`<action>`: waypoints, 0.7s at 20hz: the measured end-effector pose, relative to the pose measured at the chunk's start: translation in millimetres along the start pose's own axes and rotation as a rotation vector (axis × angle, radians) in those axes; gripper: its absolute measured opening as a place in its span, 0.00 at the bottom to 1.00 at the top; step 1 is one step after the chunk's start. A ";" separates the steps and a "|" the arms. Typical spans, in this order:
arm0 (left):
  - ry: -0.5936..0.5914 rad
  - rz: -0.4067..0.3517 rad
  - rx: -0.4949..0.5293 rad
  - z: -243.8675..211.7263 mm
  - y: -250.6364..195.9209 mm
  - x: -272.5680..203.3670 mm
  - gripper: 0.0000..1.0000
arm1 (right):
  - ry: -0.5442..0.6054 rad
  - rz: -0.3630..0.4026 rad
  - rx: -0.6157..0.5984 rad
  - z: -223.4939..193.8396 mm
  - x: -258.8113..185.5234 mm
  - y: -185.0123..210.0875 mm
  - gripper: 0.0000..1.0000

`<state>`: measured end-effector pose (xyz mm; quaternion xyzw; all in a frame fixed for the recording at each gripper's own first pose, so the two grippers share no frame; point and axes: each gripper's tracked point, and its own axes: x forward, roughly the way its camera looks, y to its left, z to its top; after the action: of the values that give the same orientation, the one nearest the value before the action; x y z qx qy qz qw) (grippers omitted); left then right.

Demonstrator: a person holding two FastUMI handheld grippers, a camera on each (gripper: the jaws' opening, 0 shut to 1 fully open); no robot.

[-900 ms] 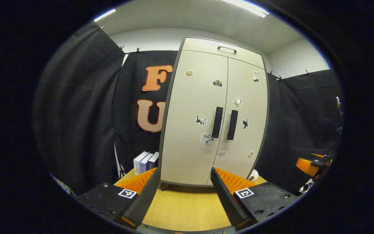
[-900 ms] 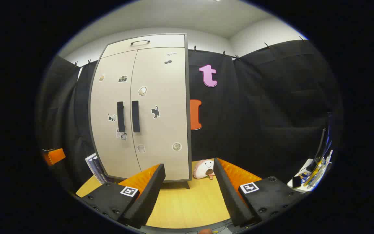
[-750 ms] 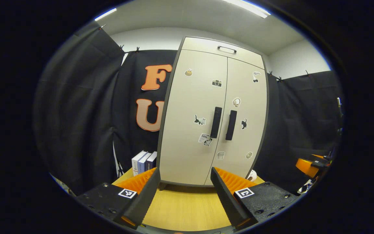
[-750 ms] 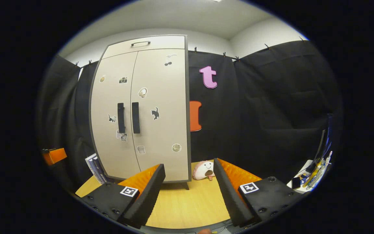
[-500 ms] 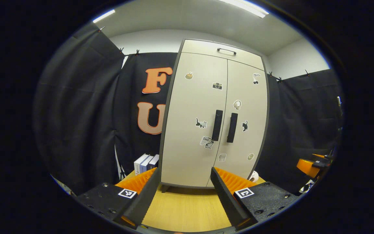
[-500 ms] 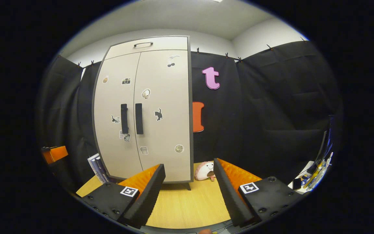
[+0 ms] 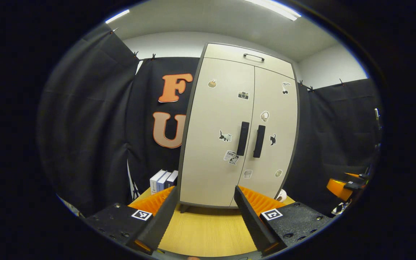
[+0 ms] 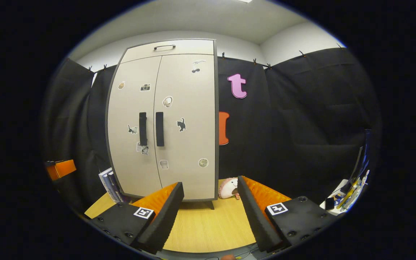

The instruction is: Open the right door of the double-door shoe cabinet with the right hand, and open the left door with the left hand.

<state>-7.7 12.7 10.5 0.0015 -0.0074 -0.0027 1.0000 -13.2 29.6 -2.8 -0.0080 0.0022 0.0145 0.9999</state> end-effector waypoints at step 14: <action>-0.004 -0.011 0.013 -3.4 13.2 5.1 0.95 | -0.005 0.062 -0.010 26.0 36.3 46.7 0.98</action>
<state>-2.5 25.9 7.3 0.0079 -0.0093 -0.0083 0.9999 21.8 77.6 22.3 -0.0130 -0.0003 0.0456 0.9989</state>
